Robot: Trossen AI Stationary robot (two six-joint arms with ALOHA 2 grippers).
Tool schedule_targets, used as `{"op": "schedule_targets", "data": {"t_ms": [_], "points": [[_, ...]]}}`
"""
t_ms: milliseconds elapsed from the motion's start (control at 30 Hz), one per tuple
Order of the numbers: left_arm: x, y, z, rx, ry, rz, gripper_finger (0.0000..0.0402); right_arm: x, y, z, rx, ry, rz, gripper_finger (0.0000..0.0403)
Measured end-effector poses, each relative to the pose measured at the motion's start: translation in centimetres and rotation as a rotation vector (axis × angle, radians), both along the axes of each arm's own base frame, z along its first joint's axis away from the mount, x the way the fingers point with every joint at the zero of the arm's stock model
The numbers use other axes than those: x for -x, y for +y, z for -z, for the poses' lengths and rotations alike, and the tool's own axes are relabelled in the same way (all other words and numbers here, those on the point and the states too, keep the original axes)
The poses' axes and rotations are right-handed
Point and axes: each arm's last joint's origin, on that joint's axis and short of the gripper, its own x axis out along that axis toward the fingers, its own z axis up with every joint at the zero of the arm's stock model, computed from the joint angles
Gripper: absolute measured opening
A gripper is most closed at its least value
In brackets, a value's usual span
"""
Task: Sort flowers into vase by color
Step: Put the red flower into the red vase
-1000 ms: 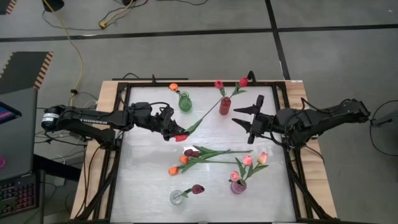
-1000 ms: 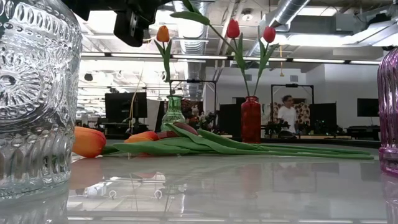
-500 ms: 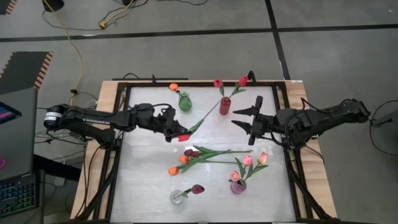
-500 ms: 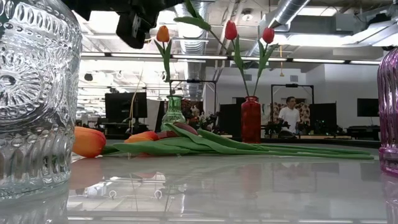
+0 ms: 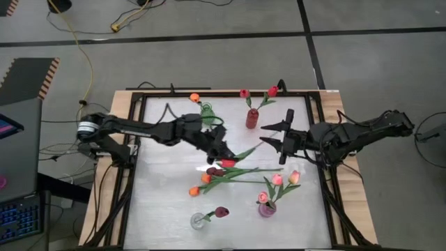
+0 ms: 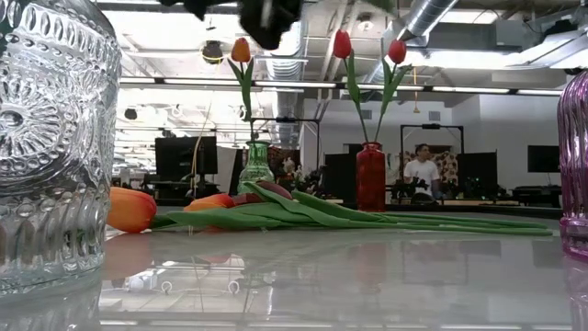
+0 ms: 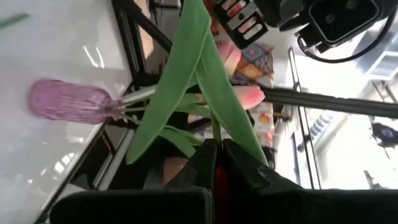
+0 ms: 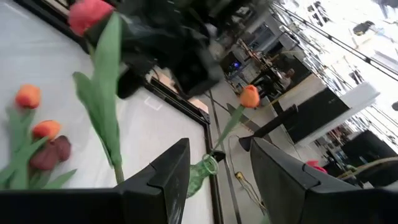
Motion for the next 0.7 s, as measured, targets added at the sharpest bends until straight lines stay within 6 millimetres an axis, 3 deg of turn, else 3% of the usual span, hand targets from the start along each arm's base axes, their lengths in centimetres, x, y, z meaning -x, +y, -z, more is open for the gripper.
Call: {"op": "schedule_targets", "data": {"t_ms": [267,700], "points": [[-3.6,1.4,-0.8,-0.005,-0.039,0.089,0.0003,0.4,1.2,0.8,0.024,0.079,-0.063,0.0195],[-3.8,2.9,-0.9,-0.035,-0.050,0.052,0.0003,0.7,1.5,1.2,0.049,0.122,-0.009,0.0195]]}}
